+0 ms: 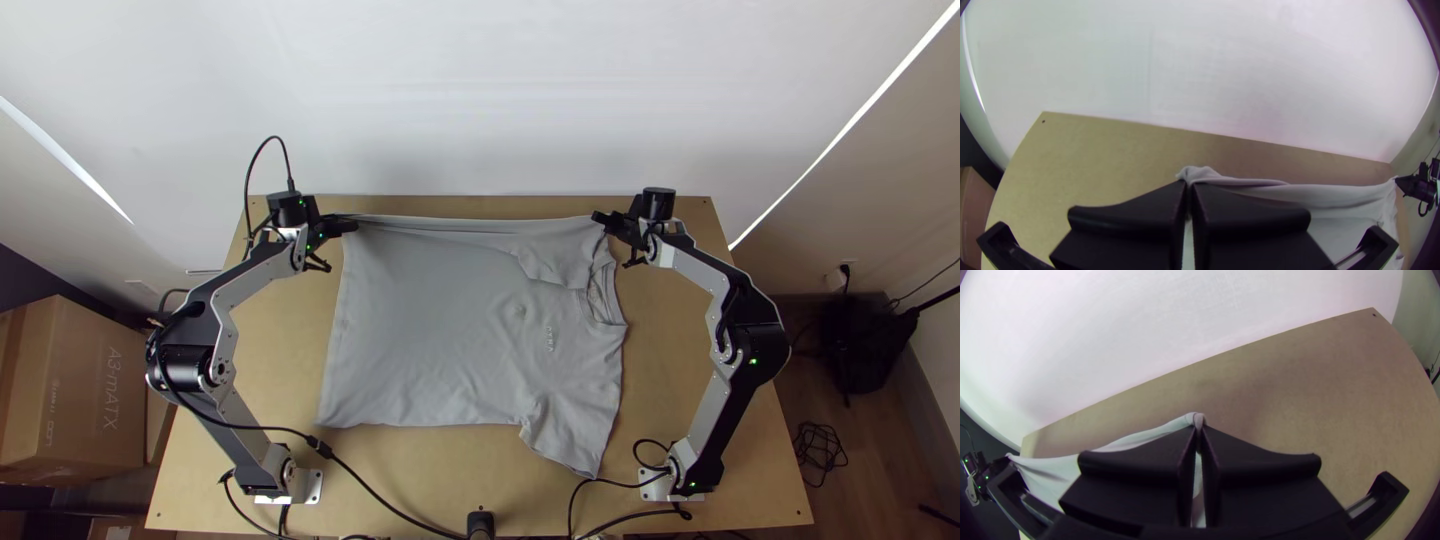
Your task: Fold the t-shirt
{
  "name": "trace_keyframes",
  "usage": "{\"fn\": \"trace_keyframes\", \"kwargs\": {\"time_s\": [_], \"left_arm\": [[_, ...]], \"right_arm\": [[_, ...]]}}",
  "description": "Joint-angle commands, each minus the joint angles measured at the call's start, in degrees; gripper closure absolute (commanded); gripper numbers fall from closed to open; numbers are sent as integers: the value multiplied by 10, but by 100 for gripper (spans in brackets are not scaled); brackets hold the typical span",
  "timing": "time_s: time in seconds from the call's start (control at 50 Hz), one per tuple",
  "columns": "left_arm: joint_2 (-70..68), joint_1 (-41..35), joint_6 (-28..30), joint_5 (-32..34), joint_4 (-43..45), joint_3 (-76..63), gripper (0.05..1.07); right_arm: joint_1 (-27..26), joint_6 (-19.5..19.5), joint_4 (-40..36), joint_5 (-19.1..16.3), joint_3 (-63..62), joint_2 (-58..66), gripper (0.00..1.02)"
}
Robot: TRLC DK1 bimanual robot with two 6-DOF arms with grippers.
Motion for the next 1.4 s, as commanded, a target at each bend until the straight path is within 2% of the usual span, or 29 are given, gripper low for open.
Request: {"fn": "trace_keyframes", "kwargs": {"time_s": [0.0, 0.24, 0.54, 0.82, 1.38], "left_arm": [[18, 14, -34, -10, -55, 73, 105], [25, 15, -47, -10, -170, 141, 105], [-7, 21, -52, -8, -224, 113, 105], [-52, 21, -51, -5, -220, 28, 105], [-115, 11, -60, -4, -183, -98, 105]], "right_arm": [[-20, 28, -32, 11, 51, 15, 100], [-14, 67, -174, 10, 132, 18, 100], [12, 66, -270, 11, 129, -17, 100], [35, 64, -272, 11, 48, -66, 100], [36, 59, -256, 20, -86, -130, 100]]}}
